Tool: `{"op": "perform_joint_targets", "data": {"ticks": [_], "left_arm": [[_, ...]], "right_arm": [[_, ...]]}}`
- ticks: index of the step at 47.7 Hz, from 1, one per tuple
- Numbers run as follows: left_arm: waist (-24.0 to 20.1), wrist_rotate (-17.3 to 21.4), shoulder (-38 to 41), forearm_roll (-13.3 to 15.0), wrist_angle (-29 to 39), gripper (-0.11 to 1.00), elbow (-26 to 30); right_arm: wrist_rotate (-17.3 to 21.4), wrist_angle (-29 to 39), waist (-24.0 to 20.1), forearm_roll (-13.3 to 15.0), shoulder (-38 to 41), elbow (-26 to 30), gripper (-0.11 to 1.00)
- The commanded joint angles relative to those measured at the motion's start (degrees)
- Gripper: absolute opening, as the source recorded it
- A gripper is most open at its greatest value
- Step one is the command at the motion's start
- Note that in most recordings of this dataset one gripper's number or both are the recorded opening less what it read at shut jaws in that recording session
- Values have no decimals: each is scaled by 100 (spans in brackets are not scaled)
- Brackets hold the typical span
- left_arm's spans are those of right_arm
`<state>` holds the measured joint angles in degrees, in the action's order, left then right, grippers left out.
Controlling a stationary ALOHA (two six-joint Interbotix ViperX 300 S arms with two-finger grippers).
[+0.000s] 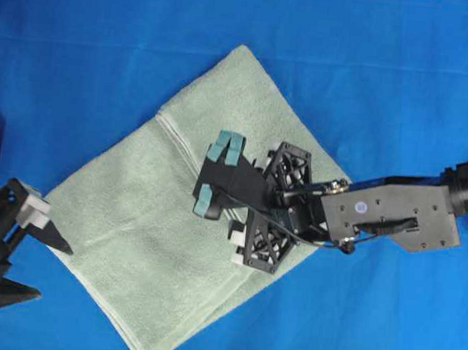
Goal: Fold a bath towel.
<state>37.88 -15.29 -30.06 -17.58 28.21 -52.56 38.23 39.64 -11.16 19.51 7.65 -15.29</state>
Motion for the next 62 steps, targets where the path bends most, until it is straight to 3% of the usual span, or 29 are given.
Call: {"op": "perform_joint_targets", "data": {"ticks": [1,16,23,36,40,51,62], "left_arm": [[35,9,360,9,-35,85,308],[35,53,2399,9,659,85,1266],[18,44,3182,9,615,85,1521],[-105,44,3586,-18,396,82,1582],[-105,53,3560,-18,396,70,1556],[-105,237,3551,-18,378,10,1538],[-149,369,3313,-26,844,9,1749]], "right_arm": [[18,-26,18,44,-185,44,64],[18,-35,79,53,-343,-237,64],[18,-35,88,53,-439,-413,64],[26,-35,167,53,-694,-809,64],[44,-44,176,53,-765,-905,64],[281,-44,176,97,-888,-1090,64],[352,-35,176,97,-1063,-1310,64]]}}
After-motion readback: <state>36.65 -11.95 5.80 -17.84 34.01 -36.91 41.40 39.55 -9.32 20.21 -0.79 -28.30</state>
